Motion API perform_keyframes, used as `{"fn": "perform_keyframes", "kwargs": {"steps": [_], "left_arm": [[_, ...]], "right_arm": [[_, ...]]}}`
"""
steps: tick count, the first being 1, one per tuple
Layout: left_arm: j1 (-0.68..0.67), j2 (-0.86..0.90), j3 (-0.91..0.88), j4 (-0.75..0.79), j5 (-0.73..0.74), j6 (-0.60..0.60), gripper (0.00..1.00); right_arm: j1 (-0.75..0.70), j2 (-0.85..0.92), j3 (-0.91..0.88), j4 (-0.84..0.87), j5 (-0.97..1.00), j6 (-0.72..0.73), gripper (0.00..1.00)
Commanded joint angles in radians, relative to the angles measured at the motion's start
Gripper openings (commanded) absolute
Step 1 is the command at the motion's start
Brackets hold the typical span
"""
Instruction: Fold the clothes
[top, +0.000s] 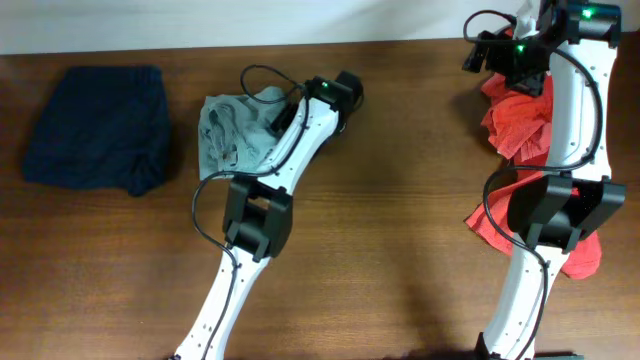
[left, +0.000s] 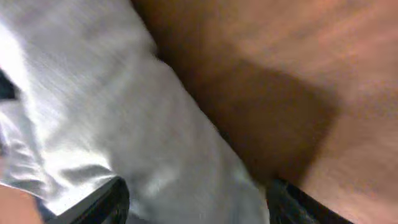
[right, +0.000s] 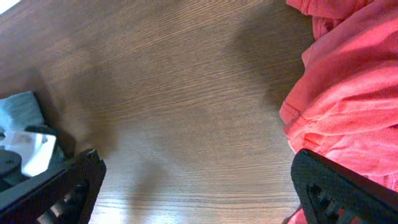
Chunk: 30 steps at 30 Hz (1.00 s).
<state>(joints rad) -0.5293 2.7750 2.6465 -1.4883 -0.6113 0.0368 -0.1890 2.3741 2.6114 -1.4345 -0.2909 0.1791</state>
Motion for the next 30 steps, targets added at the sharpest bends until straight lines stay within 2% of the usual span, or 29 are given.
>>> {"fn": "perform_keyframes", "kwargs": {"steps": [1, 4, 8, 11, 15, 16, 20, 22, 24, 30], "left_arm": [[-0.011, -0.021, 0.074, -0.047, 0.187, -0.1, 0.7], [0.002, -0.082, 0.164, -0.087, 0.269, -0.108, 0.73], [0.044, -0.146, 0.243, -0.146, 0.365, -0.209, 0.77], [0.1, -0.18, 0.268, -0.195, 0.474, -0.336, 0.77], [0.192, -0.187, 0.266, -0.198, 0.723, -0.454, 0.77], [0.232, -0.183, 0.248, -0.196, 0.773, -0.528, 0.77], [0.289, -0.183, 0.219, -0.2, 0.78, -0.581, 0.78], [0.314, -0.183, 0.213, -0.2, 0.775, -0.579, 0.78], [0.349, -0.183, 0.213, -0.2, 0.747, -0.515, 0.79], [0.458, -0.183, 0.196, -0.2, 0.743, -0.223, 0.84]], "right_arm": [[0.001, -0.011, 0.007, 0.007, -0.013, -0.006, 0.98], [0.001, -0.011, 0.007, 0.007, -0.013, -0.006, 0.99], [0.004, -0.011, 0.007, 0.006, -0.014, -0.016, 0.99], [0.006, -0.011, 0.007, 0.006, -0.013, -0.03, 0.99], [0.005, -0.011, 0.007, 0.011, -0.013, -0.03, 0.99], [0.005, -0.011, 0.007, 0.011, -0.013, -0.033, 0.98], [0.005, -0.011, 0.007, 0.009, -0.013, -0.044, 0.98], [0.005, -0.011, 0.007, 0.009, -0.013, -0.044, 0.99], [0.005, -0.011, 0.007, 0.006, -0.013, -0.044, 0.98], [0.005, -0.011, 0.007, 0.005, -0.013, -0.044, 0.98]]}}
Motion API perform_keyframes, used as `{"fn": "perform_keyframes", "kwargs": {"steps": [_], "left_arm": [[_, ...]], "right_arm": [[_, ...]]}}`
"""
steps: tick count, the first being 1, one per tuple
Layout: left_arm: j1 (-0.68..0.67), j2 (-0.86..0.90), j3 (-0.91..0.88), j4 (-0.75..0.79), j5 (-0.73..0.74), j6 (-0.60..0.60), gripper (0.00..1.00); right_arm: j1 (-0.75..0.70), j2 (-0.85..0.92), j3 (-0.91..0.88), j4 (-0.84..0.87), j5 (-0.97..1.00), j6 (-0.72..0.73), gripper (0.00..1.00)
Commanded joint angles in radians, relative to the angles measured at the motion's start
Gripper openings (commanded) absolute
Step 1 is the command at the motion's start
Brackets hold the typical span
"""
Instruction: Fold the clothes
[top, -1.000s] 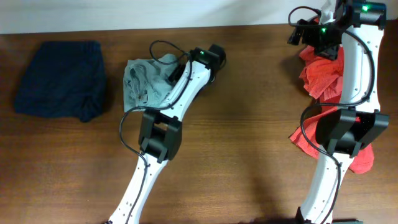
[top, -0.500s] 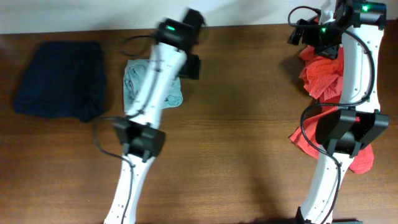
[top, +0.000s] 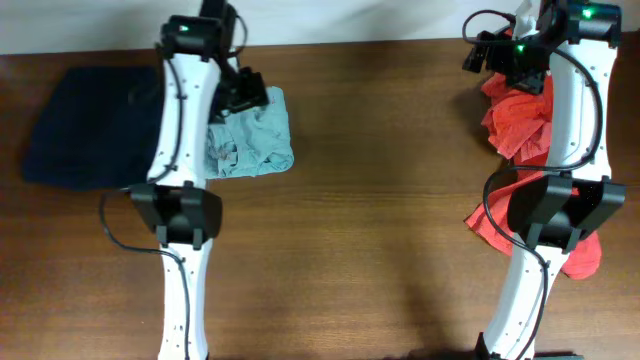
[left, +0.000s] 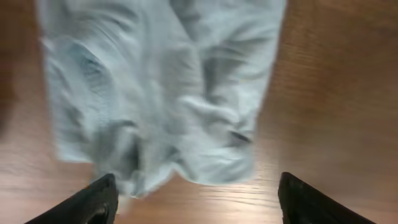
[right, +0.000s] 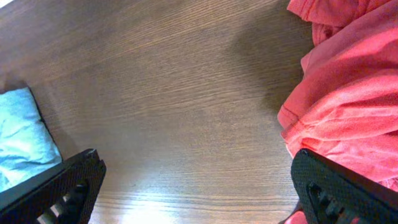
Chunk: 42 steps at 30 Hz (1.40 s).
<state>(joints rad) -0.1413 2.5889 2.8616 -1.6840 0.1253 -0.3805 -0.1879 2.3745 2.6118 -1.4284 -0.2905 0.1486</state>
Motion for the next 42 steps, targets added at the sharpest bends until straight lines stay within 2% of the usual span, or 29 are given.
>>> {"fn": "perform_keyframes", "kwargs": {"steps": [1, 7, 14, 23, 28, 29, 32, 34, 36, 38, 42], "left_arm": [[0.089, 0.004, -0.032, -0.003, 0.005, 0.231, 0.84], [0.172, 0.005, -0.182, 0.086, 0.03, 0.403, 0.85], [0.179, 0.005, -0.353, 0.217, 0.059, 0.602, 0.85], [0.198, 0.005, -0.562, 0.407, 0.05, 0.649, 0.84], [0.224, 0.005, -0.619, 0.444, 0.051, 0.66, 0.79], [0.226, 0.005, -0.621, 0.444, 0.051, 0.66, 0.72], [0.227, 0.005, -0.631, 0.444, 0.075, 0.659, 0.38], [0.219, 0.005, -0.632, 0.443, 0.098, 0.659, 0.25], [0.211, 0.005, -0.632, 0.443, 0.105, 0.659, 0.17], [0.201, 0.005, -0.632, 0.443, 0.108, 0.658, 0.02], [0.193, 0.0, -0.629, 0.441, 0.127, 0.628, 0.01]], "right_arm": [[0.004, -0.012, 0.006, -0.001, -0.013, -0.014, 0.98], [0.004, -0.012, 0.006, 0.0, -0.013, -0.014, 0.99], [0.004, -0.012, 0.006, 0.0, -0.013, -0.014, 0.99], [0.004, -0.012, 0.006, -0.005, -0.013, -0.014, 0.98], [0.004, -0.012, 0.006, -0.004, -0.013, -0.014, 0.99], [0.004, -0.012, 0.006, -0.004, -0.013, -0.014, 0.98], [0.005, -0.012, 0.006, 0.003, -0.013, -0.014, 0.98], [0.005, -0.012, 0.006, 0.006, -0.013, -0.013, 0.98], [0.006, -0.012, 0.006, 0.007, -0.013, -0.013, 0.98], [0.007, -0.012, 0.006, 0.007, -0.013, -0.013, 0.99], [0.014, -0.012, 0.006, 0.007, -0.013, -0.014, 0.98]]}}
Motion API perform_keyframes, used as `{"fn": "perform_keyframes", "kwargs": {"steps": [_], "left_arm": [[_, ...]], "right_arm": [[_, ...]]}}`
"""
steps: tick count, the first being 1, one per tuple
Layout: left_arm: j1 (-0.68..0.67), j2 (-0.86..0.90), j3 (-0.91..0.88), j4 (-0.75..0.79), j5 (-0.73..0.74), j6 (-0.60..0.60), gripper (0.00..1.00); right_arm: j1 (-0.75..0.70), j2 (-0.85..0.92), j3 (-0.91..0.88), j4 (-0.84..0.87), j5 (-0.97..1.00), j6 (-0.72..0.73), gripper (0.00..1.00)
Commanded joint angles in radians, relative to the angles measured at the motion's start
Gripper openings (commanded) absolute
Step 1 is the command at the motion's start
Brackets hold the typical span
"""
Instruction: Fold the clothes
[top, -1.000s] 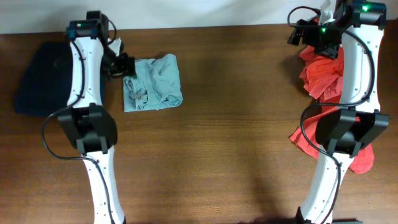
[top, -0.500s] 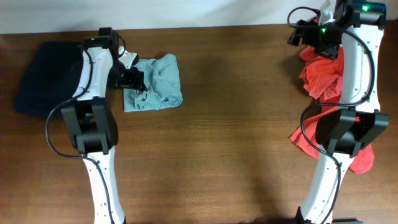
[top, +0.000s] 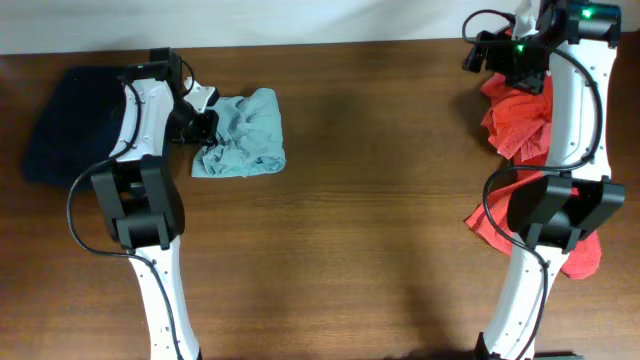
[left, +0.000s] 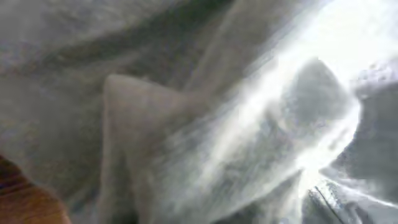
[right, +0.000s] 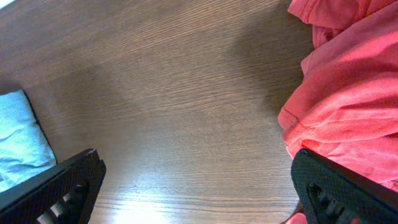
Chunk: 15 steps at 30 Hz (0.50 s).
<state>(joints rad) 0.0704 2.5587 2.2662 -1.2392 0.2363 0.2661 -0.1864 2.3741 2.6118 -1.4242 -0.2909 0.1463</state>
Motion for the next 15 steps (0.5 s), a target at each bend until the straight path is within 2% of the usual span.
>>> {"fn": "perform_keyframes", "kwargs": {"steps": [1, 8, 15], "left_arm": [[-0.018, 0.025, -0.03, -0.007, 0.044, -0.027, 0.01], [0.027, -0.06, 0.064, -0.049, 0.186, -0.137, 0.01], [0.103, -0.224, 0.116, -0.054, 0.279, -0.288, 0.01]], "right_arm": [[0.016, -0.011, 0.006, 0.003, -0.013, -0.011, 0.98], [0.019, -0.011, 0.003, 0.0, -0.013, -0.011, 0.99], [0.019, -0.011, 0.003, 0.001, -0.013, -0.011, 0.99]]}}
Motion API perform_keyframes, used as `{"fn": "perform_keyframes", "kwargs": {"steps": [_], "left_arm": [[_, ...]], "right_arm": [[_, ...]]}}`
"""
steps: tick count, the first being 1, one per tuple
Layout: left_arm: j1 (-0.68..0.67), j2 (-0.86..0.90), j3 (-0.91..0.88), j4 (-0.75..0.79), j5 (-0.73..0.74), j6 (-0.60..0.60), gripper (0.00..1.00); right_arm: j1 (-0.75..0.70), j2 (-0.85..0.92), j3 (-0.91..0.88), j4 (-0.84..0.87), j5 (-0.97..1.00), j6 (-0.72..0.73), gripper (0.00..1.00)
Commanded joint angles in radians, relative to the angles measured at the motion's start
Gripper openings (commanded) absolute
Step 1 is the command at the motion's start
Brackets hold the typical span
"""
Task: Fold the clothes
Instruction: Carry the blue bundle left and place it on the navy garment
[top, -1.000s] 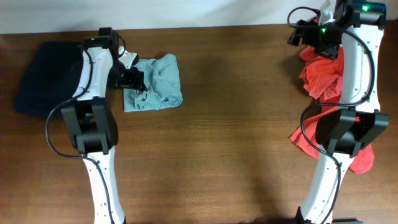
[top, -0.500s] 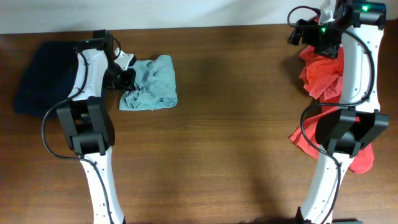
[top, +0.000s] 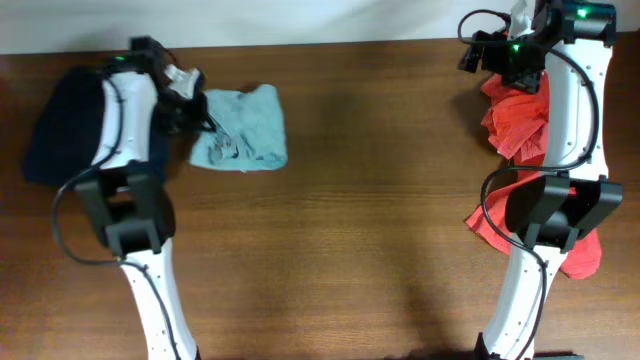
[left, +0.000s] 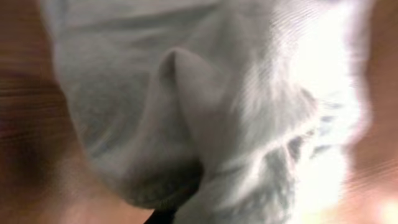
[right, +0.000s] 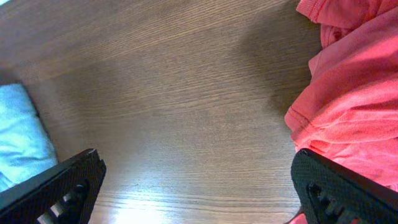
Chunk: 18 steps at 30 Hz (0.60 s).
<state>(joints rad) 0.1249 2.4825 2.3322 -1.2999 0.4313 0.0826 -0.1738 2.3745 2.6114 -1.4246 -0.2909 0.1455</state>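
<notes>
A light blue-grey garment (top: 243, 128) lies crumpled on the wooden table (top: 380, 200), left of centre. My left gripper (top: 192, 98) is at its left edge and shut on a fold of it. In the left wrist view the garment (left: 217, 106) fills the blurred frame and bunches down toward the jaws, where only a dark sliver of a fingertip (left: 163, 218) shows. My right gripper (top: 490, 52) hangs open at the far right, over bare wood (right: 186, 112). It sits beside a heap of red clothes (top: 520, 115) and holds nothing.
A folded dark navy garment (top: 60, 130) lies at the far left, partly under my left arm. More red cloth (top: 585, 255) lies at the right edge beside the right arm's base. The table's far edge meets a white wall.
My left gripper has moved a little up and left with the garment's left edge. The garment now lies slightly farther back. The right arm has barely moved.
At first my left arm lay across the crumpled garment from the centre. Then it stood at the far left, open above the flatter garment. Later it was down on the garment's left edge, and now it is shut on that edge. My right gripper stayed open by the red heap.
</notes>
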Motion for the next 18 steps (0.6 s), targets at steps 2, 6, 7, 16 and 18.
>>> {"fn": "perform_keyframes", "kwargs": {"steps": [2, 6, 7, 16, 18], "left_arm": [[0.079, -0.204, 0.051, 0.027, 0.122, -0.144, 0.01], [0.118, -0.264, 0.051, 0.075, 0.161, -0.215, 0.01], [0.129, -0.277, 0.051, 0.089, 0.161, -0.245, 0.01], [0.219, -0.315, 0.051, 0.144, 0.198, -0.391, 0.01], [0.252, -0.315, 0.051, 0.149, 0.192, -0.422, 0.01]], "right_arm": [[0.006, -0.012, 0.003, 0.002, -0.013, -0.011, 0.98], [0.006, -0.012, 0.003, 0.001, -0.013, -0.011, 0.98], [0.006, -0.012, 0.003, 0.0, -0.013, -0.011, 0.99], [0.006, -0.012, 0.003, -0.019, -0.013, -0.019, 0.99], [0.006, -0.012, 0.003, -0.026, -0.013, -0.019, 0.98]]}}
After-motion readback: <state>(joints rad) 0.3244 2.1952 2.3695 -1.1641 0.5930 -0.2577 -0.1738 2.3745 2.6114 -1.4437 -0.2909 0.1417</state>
